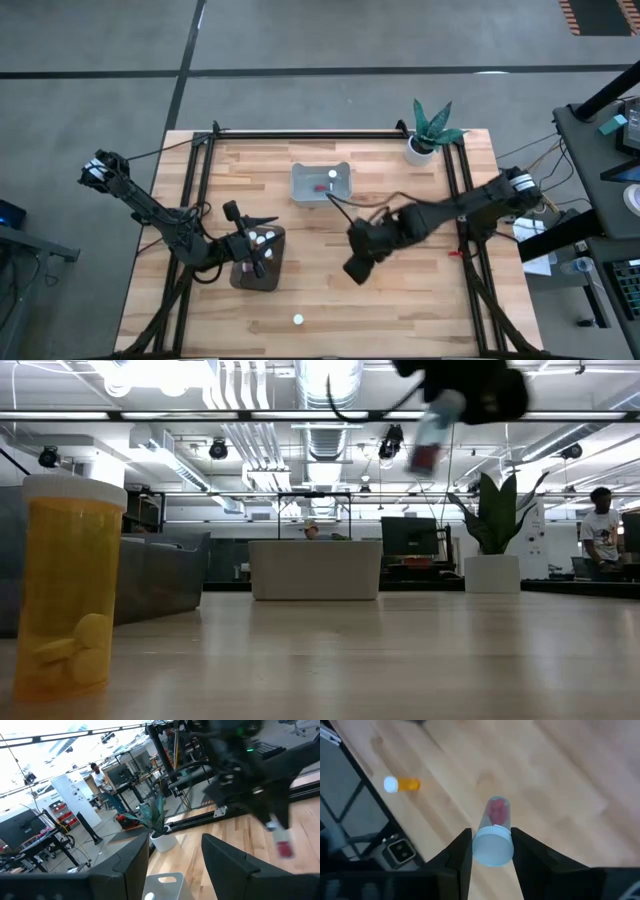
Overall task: Pick and place medicine bottles into bin by pill shape (circle, oval)
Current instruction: Put the blue capsule bottle into the gray bin
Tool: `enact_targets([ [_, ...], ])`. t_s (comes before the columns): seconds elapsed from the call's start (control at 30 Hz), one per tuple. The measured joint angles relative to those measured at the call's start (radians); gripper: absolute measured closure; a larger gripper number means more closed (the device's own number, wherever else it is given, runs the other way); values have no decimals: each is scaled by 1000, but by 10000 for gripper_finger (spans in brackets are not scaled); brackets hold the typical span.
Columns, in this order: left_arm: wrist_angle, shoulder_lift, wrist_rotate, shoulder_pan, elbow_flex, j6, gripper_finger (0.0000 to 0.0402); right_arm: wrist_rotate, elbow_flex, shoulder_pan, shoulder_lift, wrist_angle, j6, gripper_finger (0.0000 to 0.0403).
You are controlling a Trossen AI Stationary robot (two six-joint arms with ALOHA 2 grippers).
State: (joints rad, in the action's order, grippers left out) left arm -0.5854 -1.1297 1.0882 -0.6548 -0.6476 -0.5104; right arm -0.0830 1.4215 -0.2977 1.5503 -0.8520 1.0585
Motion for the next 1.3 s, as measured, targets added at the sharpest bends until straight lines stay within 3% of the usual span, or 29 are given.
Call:
enact_targets([
  [0.33,0,0,3,0,0,-2,235,-3,359,217,180,-314,-451,292],
  [0.67,0,0,3,0,0,-21,235,-10,637,416,328,-450,-728,292],
  [0.87,0,0,3,0,0,-21,235,-106,691,533,396,-470,-829,292],
  [1.3,0,0,6,0,0,-26,235,-163,699,694,528,-505,-957,291],
])
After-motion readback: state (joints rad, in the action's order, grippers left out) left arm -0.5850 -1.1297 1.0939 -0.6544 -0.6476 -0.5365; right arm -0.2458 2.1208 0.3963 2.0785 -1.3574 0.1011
